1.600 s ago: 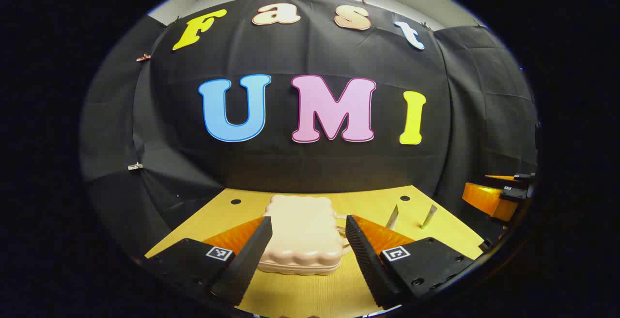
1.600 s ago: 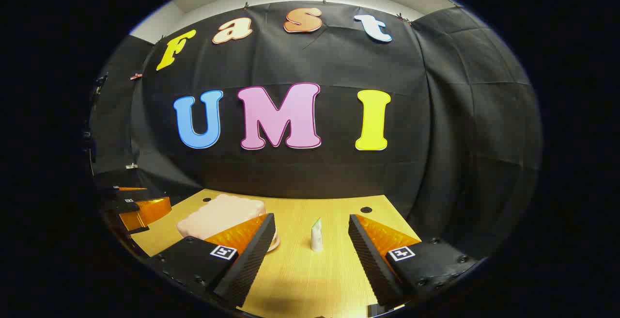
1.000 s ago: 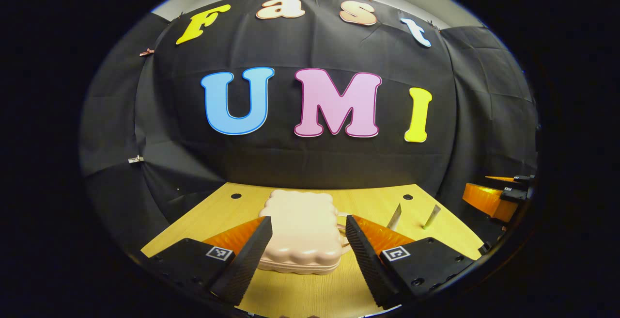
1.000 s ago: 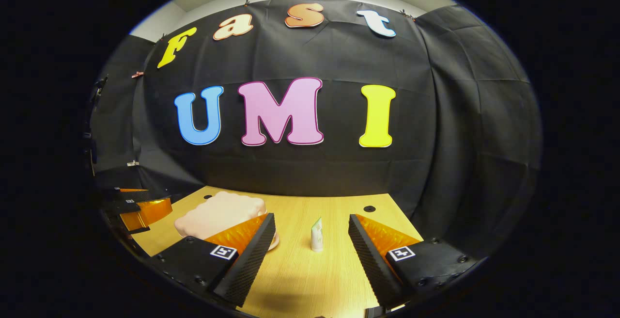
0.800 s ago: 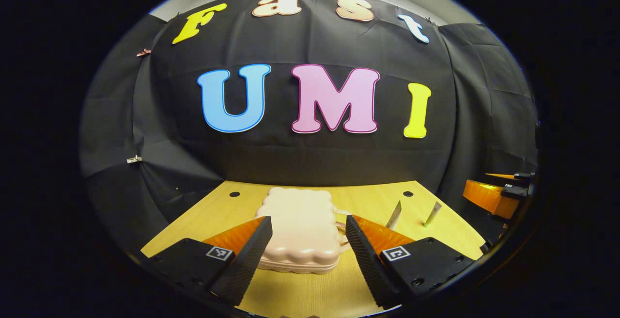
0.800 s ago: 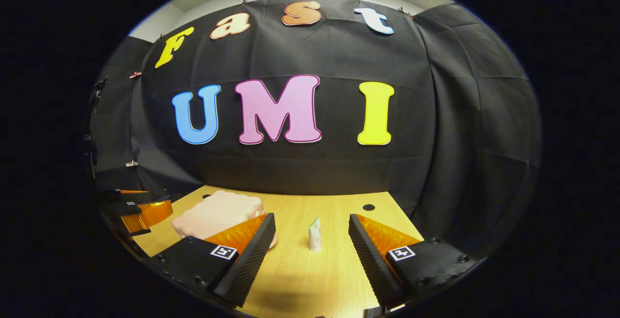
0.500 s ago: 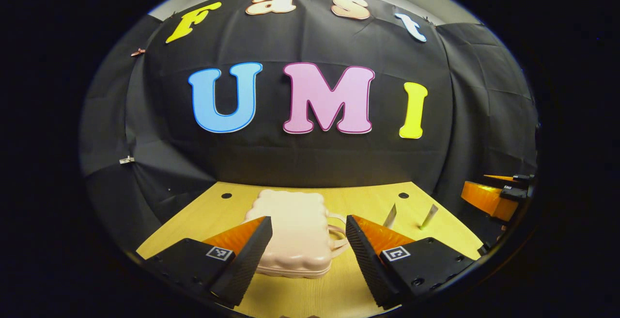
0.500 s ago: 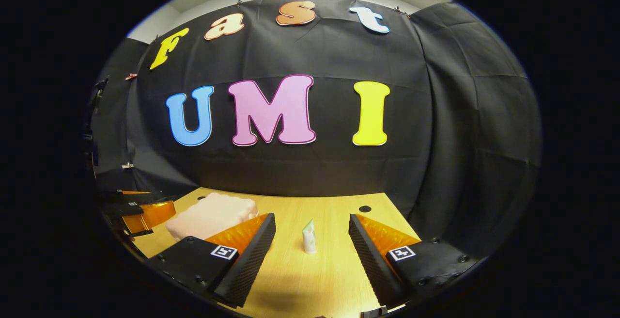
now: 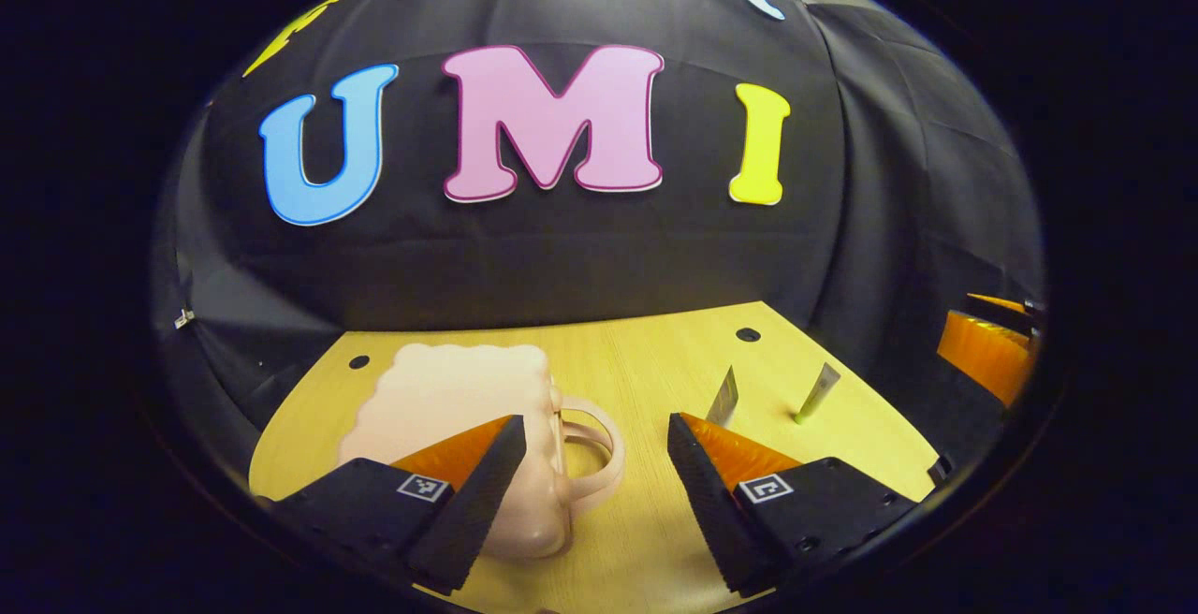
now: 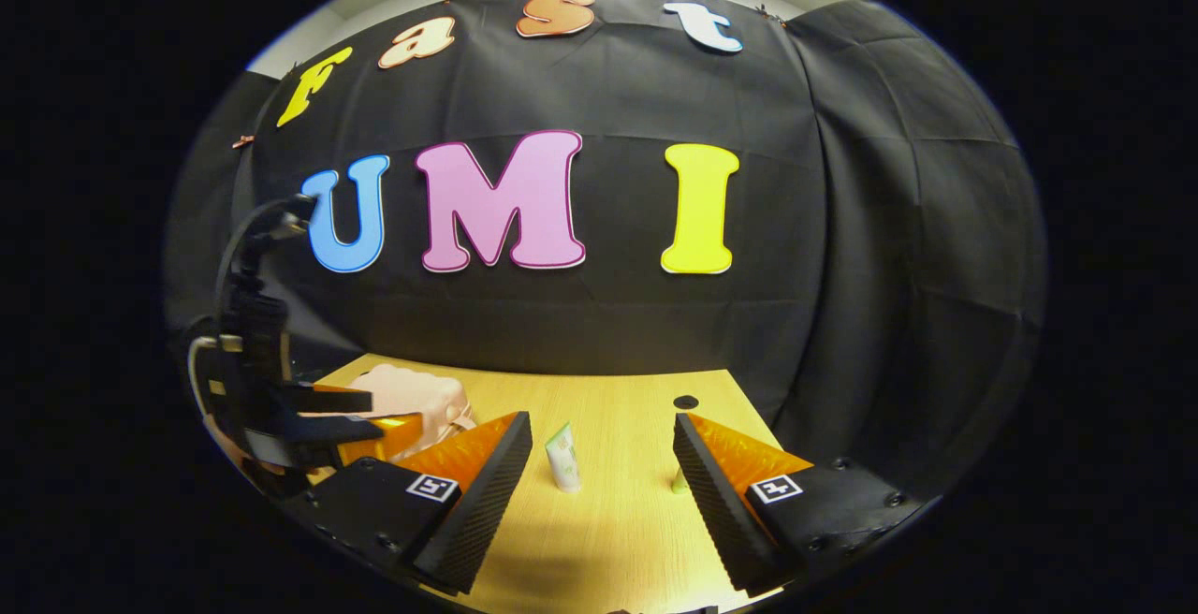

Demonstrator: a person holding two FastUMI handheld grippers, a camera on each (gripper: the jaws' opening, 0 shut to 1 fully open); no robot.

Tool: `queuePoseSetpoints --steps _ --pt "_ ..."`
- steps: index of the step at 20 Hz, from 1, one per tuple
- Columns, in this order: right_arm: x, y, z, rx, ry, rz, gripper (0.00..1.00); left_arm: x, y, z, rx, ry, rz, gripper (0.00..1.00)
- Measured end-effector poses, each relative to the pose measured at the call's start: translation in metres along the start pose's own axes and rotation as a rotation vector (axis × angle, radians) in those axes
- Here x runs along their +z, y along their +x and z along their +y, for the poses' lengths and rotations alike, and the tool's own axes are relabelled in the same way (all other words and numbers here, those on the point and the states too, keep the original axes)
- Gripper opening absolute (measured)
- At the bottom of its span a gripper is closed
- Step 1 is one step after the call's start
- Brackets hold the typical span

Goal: First open the suitcase, pack the skin care products into it, and then close the suitcase.

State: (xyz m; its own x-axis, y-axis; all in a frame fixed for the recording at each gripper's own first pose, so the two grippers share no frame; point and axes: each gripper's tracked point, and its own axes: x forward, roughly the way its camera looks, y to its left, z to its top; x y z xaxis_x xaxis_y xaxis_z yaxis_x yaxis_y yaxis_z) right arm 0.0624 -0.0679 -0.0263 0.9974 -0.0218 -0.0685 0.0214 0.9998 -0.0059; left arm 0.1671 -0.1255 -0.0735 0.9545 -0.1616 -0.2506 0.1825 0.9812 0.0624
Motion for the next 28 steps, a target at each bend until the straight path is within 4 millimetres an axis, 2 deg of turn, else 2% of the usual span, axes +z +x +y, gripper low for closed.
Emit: queuePoseSetpoints --steps 2,6,9,12,14,15,16,17,18,20,24,26,28 --pt "-0.013 0.002 -0.006 0.003 0.007 0.031 0.97 -0.016 0.034 -0.01 -0.007 0.023 0.05 0.95" --pt "-0.036 0.005 -0.015 0.01 0.02 0.106 0.97 -0.047 0.088 -0.022 0.007 0.076 0.147 0.94" --pt "-0.037 0.006 -0.025 0.003 0.024 0.114 0.97 -0.07 0.113 -0.023 0.041 0.079 0.229 0.85" --pt "-0.038 0.011 -0.029 -0.001 0.036 0.123 0.96 -0.089 0.131 -0.017 0.093 0.08 0.284 0.82" --pt "-0.038 0.014 -0.03 -0.002 0.038 0.127 0.96 -0.096 0.14 -0.01 0.134 0.085 0.306 0.63" --pt "-0.038 0.015 -0.029 -0.001 0.042 0.127 0.96 -0.102 0.143 -0.006 0.152 0.082 0.323 0.5" --pt "-0.037 0.015 -0.028 0.003 0.047 0.128 0.96 -0.105 0.142 0.0 0.163 0.074 0.347 0.43" --pt "-0.037 0.016 -0.026 0.01 0.048 0.132 0.96 -0.103 0.139 -0.002 0.154 0.05 0.356 0.27" --pt "-0.038 0.017 -0.023 0.018 0.046 0.135 0.96 -0.098 0.139 -0.005 0.131 0.033 0.343 0.22" --pt "-0.039 0.017 -0.018 0.033 0.038 0.141 0.96 -0.075 0.131 -0.004 0.122 0.042 0.296 0.16" --pt "-0.037 0.022 -0.001 0.058 0.036 0.143 0.96 -0.022 0.095 0.008 0.055 -0.097 0.272 0.12" --pt "-0.034 0.024 0.009 0.065 0.043 0.138 0.96 0.017 0.073 0.031 0.046 -0.122 0.227 0.12" --pt "-0.029 0.025 0.02 0.071 0.044 0.126 0.96 0.064 0.047 0.069 0.067 -0.106 0.162 0.12"
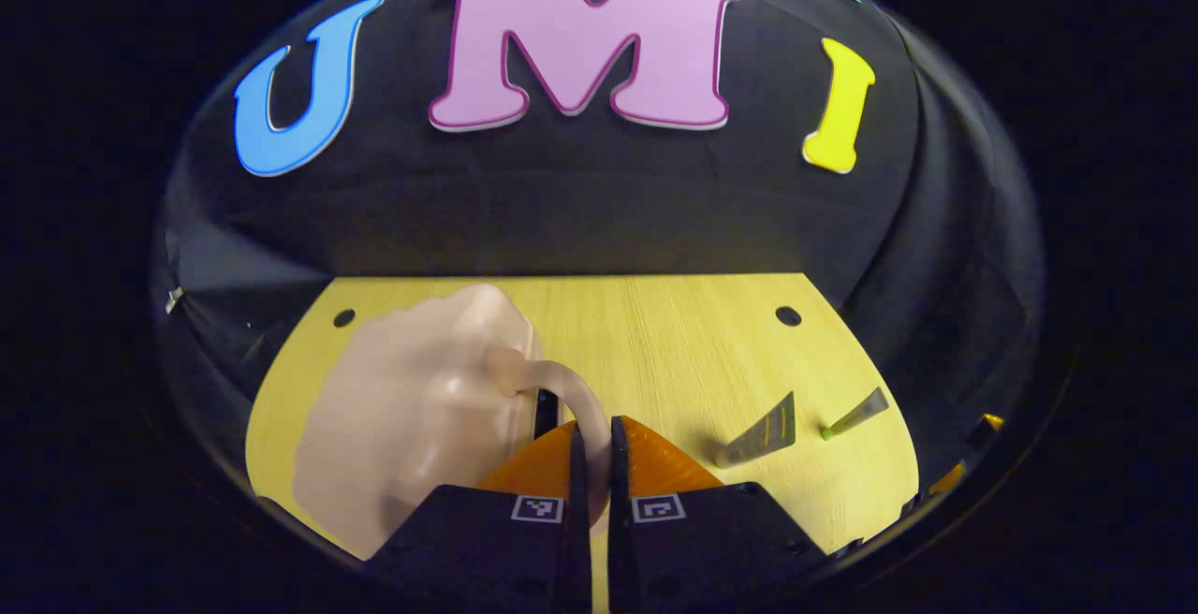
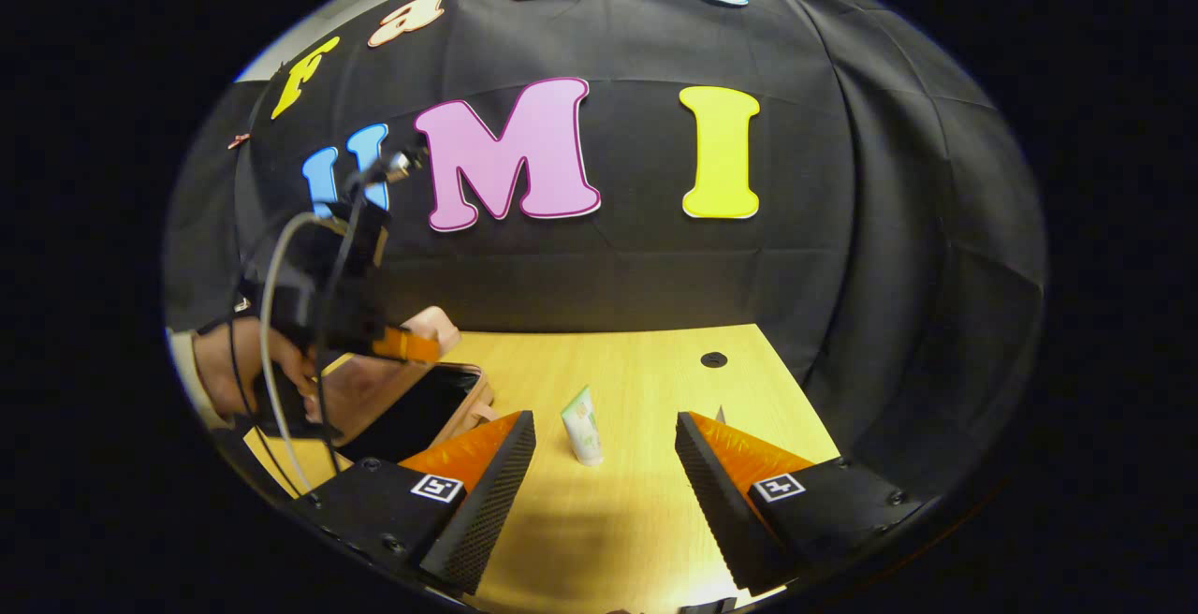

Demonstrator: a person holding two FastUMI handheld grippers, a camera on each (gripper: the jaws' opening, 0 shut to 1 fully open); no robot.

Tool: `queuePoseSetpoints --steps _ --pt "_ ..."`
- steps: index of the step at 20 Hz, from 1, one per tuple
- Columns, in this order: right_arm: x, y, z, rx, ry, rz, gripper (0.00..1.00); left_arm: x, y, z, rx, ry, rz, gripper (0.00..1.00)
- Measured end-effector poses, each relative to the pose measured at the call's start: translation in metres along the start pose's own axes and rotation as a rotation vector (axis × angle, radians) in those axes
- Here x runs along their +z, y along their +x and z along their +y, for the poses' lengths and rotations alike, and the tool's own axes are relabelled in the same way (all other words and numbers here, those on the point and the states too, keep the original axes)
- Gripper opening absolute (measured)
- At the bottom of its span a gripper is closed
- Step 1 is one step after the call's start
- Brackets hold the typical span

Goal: First open the suitcase, pack the skin care products into it, and then close the suitcase.

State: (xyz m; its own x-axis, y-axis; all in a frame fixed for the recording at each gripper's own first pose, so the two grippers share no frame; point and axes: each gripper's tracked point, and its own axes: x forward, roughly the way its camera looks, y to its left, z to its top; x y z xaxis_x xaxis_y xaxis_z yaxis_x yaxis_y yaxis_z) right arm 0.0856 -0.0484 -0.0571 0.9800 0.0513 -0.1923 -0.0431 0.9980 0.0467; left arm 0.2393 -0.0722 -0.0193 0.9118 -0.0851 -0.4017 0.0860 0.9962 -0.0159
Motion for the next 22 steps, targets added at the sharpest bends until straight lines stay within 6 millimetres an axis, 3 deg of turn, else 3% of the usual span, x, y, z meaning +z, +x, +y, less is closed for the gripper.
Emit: queuePoseSetpoints --steps 2,4,7,9,13,16,19,22 --pt "-0.001 0.001 0.009 -0.002 -0.009 0.004 0.96 0.034 -0.026 0.045 0.014 -0.03 -0.048 0.12" --pt "0.001 0.002 0.019 -0.005 -0.011 0.005 0.96 0.059 -0.044 0.103 0.034 -0.082 -0.094 0.12" --pt "0.002 0.005 0.034 -0.008 -0.021 0.015 0.96 0.079 -0.067 0.221 0.158 -0.042 -0.136 0.12" --pt "-0.002 0.009 0.044 -0.013 -0.028 0.03 0.96 0.075 -0.065 0.292 0.244 -0.027 -0.141 0.11" --pt "-0.003 0.014 0.057 -0.046 -0.049 0.036 0.96 0.033 -0.032 0.411 0.307 -0.12 -0.109 0.1" --pt "-0.005 0.017 0.057 -0.108 -0.037 0.034 0.96 -0.023 0.005 0.477 0.299 -0.189 -0.049 0.1" --pt "-0.017 0.022 0.057 -0.16 -0.021 0.063 0.96 -0.073 0.05 0.515 0.271 -0.318 -0.001 0.1" --pt "-0.027 0.021 0.061 -0.186 -0.011 0.08 0.96 -0.115 0.076 0.528 0.262 -0.386 0.042 0.1"
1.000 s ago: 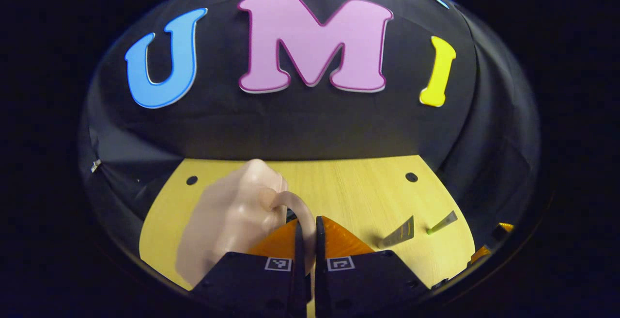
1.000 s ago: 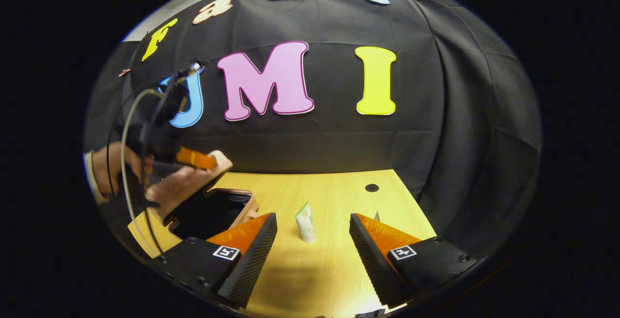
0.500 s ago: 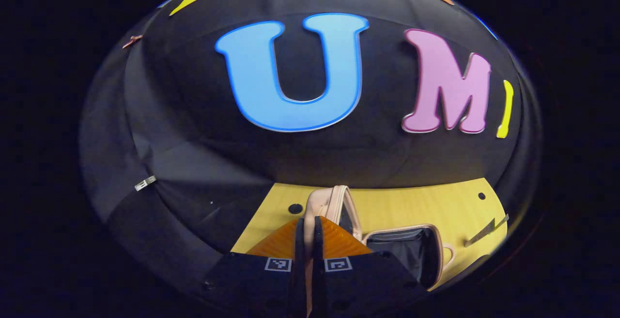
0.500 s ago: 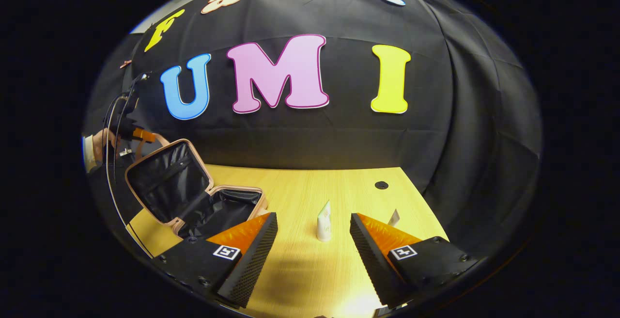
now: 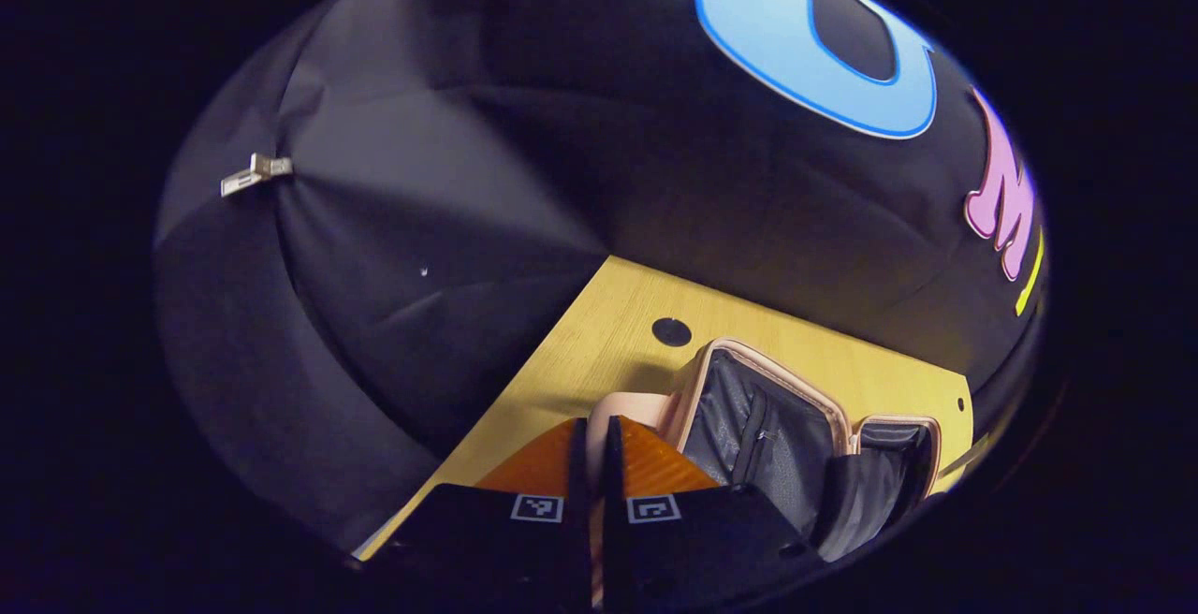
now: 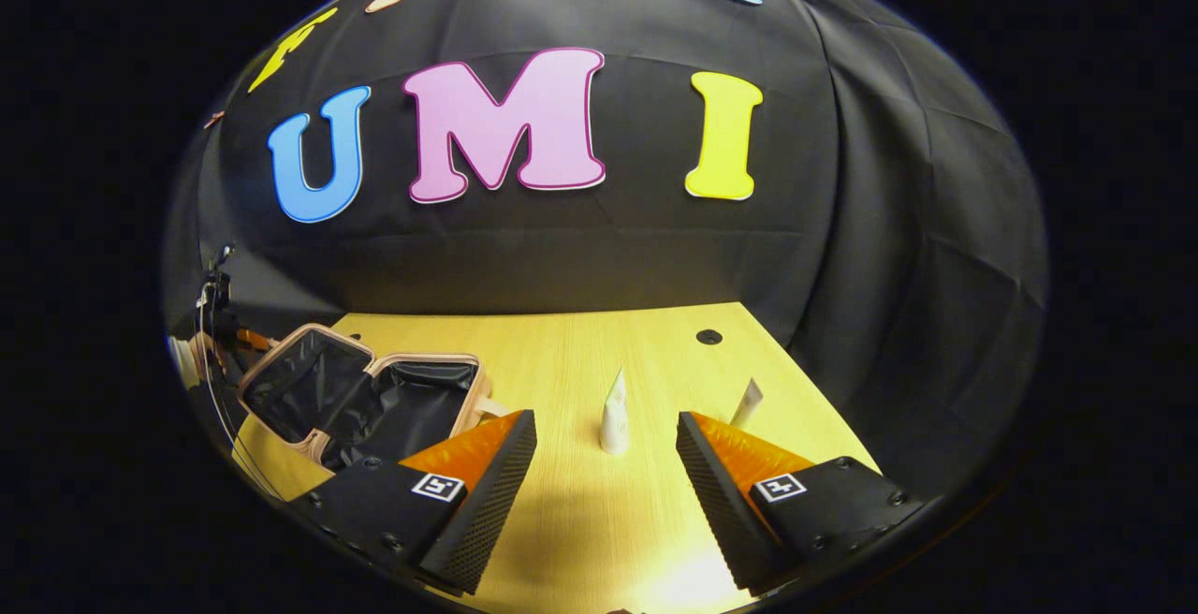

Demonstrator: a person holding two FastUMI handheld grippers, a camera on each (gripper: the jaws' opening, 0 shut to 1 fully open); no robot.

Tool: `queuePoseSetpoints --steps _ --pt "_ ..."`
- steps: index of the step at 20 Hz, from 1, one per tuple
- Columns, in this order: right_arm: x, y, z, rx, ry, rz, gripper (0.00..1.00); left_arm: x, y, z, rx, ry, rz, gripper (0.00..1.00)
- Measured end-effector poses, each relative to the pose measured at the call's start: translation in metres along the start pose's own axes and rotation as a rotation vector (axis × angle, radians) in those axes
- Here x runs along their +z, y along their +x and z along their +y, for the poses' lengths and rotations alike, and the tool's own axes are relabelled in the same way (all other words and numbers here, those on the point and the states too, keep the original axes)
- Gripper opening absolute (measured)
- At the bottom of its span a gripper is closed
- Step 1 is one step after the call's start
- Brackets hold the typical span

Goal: First open the suitcase, pack the skin care products into it, and then close the suitcase.

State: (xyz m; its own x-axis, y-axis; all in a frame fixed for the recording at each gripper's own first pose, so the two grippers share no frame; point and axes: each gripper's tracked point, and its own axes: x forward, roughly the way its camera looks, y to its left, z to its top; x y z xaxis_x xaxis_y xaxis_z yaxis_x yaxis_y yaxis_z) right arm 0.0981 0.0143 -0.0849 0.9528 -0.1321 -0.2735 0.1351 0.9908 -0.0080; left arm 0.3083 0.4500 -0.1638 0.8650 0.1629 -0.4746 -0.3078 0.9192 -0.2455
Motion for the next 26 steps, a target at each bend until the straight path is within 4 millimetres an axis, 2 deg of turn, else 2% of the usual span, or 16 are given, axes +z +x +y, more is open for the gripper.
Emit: queuePoseSetpoints --steps 2,3,4,6,7,9,11,13,16,20,22,26 --pt "-0.004 -0.001 -0.001 -0.013 -0.014 0.001 0.96 -0.017 0.012 0.017 0.069 0.042 0.02 0.11" --pt "-0.005 -0.003 -0.002 -0.017 -0.018 -0.002 0.96 -0.022 0.016 0.023 0.096 0.064 0.022 0.22" --pt "-0.004 -0.005 -0.003 -0.021 -0.02 -0.007 0.96 -0.018 0.014 0.031 0.136 0.095 0.001 0.22" --pt "0.001 -0.008 -0.01 -0.032 -0.023 -0.026 0.96 0.007 0.0 0.025 0.147 0.127 -0.09 0.43" --pt "0.004 -0.011 -0.015 -0.04 -0.025 -0.038 0.96 0.023 -0.018 0.016 0.144 0.144 -0.145 0.61" --pt "0.012 -0.016 -0.029 -0.062 -0.026 -0.064 0.96 0.05 -0.056 -0.015 0.124 0.198 -0.254 0.96" --pt "0.017 -0.019 -0.043 -0.081 -0.019 -0.078 0.97 0.07 -0.105 -0.053 0.105 0.243 -0.346 0.96" --pt "0.024 -0.023 -0.057 -0.095 -0.011 -0.094 0.96 0.073 -0.154 -0.101 0.051 0.252 -0.416 0.96" --pt "0.028 -0.026 -0.077 -0.1 -0.009 -0.108 0.96 0.041 -0.2 -0.183 -0.038 0.24 -0.484 0.96" --pt "0.025 -0.024 -0.104 -0.091 0.017 -0.102 0.96 -0.038 -0.24 -0.29 -0.166 0.225 -0.454 0.96" --pt "0.02 -0.021 -0.117 -0.085 0.033 -0.091 0.96 -0.083 -0.251 -0.35 -0.269 0.226 -0.41 0.96" --pt "0.006 -0.009 -0.138 -0.066 0.048 -0.075 0.96 -0.156 -0.249 -0.45 -0.395 0.275 -0.33 0.96"
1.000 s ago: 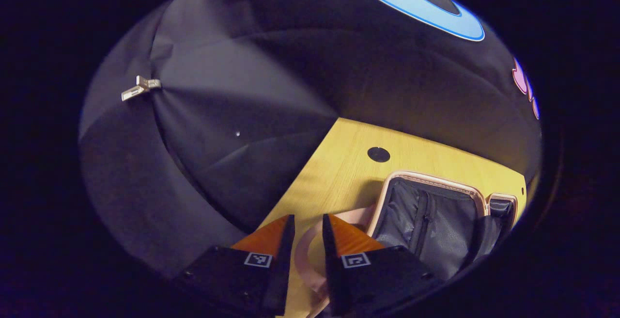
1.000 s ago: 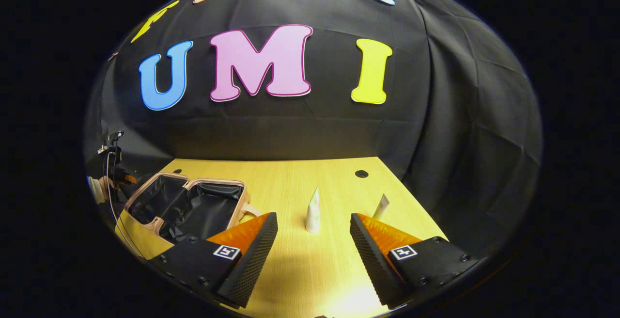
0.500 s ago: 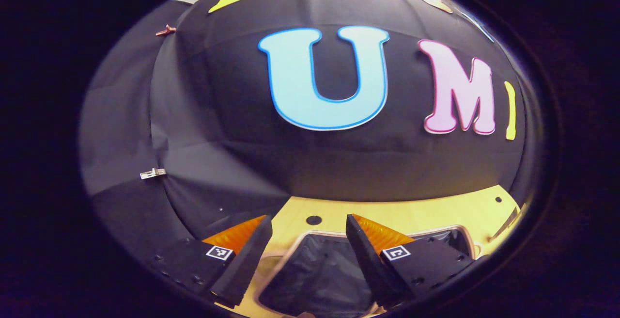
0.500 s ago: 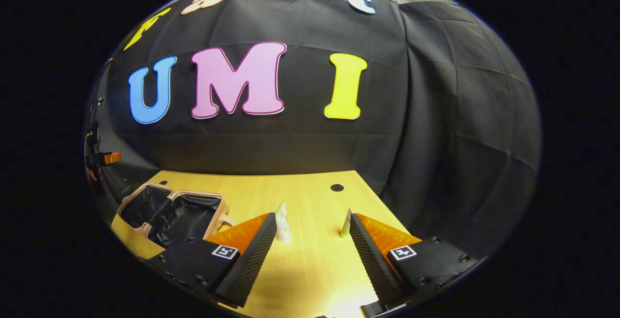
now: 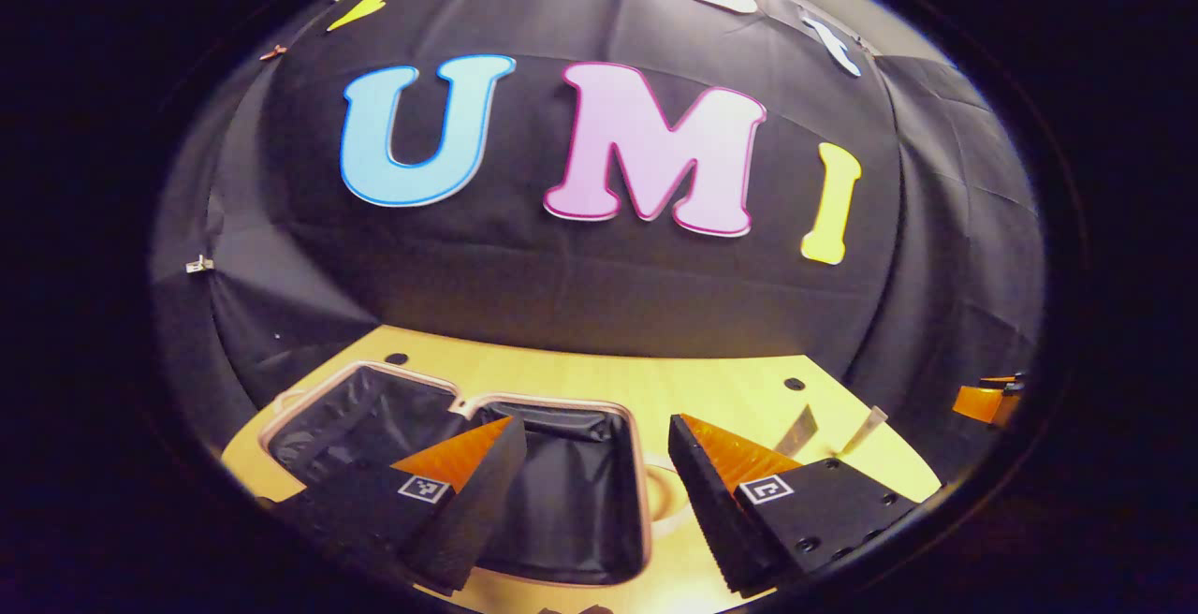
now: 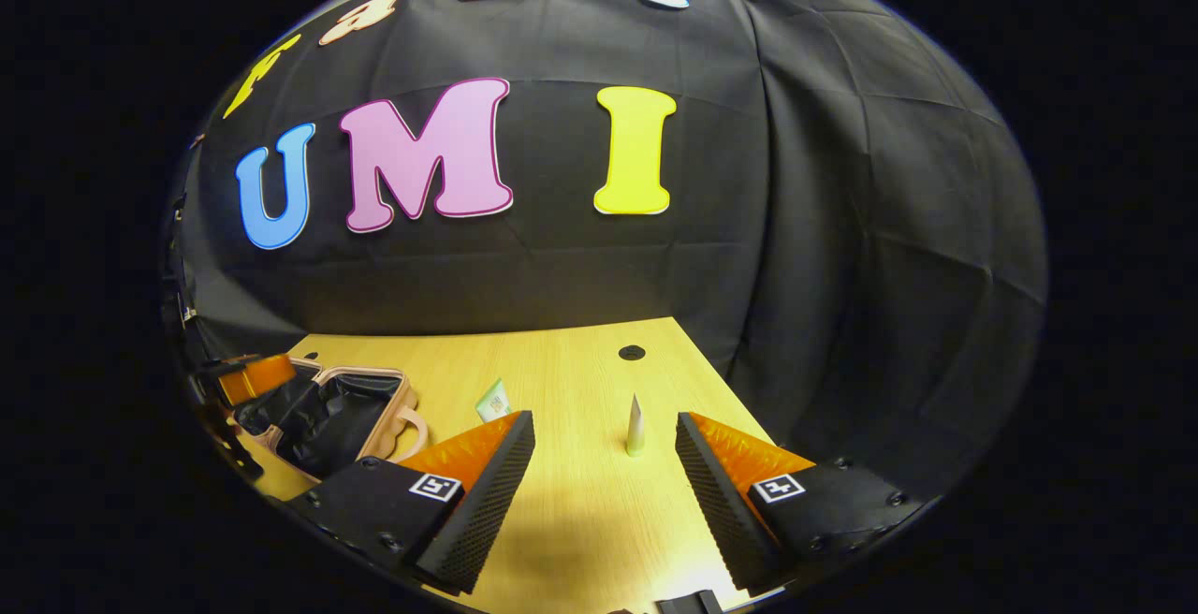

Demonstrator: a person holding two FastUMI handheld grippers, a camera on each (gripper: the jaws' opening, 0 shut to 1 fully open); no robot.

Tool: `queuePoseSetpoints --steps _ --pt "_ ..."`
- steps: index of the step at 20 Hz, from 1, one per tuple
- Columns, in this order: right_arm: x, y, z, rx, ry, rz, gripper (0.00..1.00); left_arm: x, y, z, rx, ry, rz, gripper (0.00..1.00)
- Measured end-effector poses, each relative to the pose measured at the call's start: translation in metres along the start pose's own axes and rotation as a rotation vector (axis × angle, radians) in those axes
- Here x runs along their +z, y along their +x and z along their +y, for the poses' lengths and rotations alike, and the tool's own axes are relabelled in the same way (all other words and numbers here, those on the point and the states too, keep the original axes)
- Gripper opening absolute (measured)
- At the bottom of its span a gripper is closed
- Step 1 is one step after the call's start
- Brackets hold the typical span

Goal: First open the suitcase, pack the skin care products into it, and then close the suitcase.

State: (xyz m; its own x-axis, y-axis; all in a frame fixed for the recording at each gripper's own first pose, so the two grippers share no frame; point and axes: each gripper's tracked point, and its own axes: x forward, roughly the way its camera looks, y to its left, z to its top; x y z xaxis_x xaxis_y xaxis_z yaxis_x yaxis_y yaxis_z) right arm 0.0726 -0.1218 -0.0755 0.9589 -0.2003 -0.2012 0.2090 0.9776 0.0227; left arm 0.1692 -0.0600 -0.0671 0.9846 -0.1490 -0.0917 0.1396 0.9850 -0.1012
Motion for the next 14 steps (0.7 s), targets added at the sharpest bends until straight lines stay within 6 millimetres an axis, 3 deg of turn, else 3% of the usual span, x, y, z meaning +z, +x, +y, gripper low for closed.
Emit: queuePoseSetpoints --steps 3,6,10,14 --pt "-0.016 0.012 -0.013 0.017 -0.008 0.015 0.97 -0.035 0.021 -0.08 -0.116 0.031 0.041 0.96" --pt "-0.032 0.028 -0.029 0.006 0.015 0.04 0.96 -0.074 0.046 -0.142 -0.219 0.067 0.089 0.96" --pt "-0.059 0.054 -0.045 -0.004 0.052 0.088 0.96 -0.121 0.095 -0.184 -0.269 0.101 0.158 0.96" --pt "-0.082 0.096 -0.05 0.001 0.066 0.119 0.97 -0.151 0.152 -0.193 -0.216 0.115 0.201 0.97"
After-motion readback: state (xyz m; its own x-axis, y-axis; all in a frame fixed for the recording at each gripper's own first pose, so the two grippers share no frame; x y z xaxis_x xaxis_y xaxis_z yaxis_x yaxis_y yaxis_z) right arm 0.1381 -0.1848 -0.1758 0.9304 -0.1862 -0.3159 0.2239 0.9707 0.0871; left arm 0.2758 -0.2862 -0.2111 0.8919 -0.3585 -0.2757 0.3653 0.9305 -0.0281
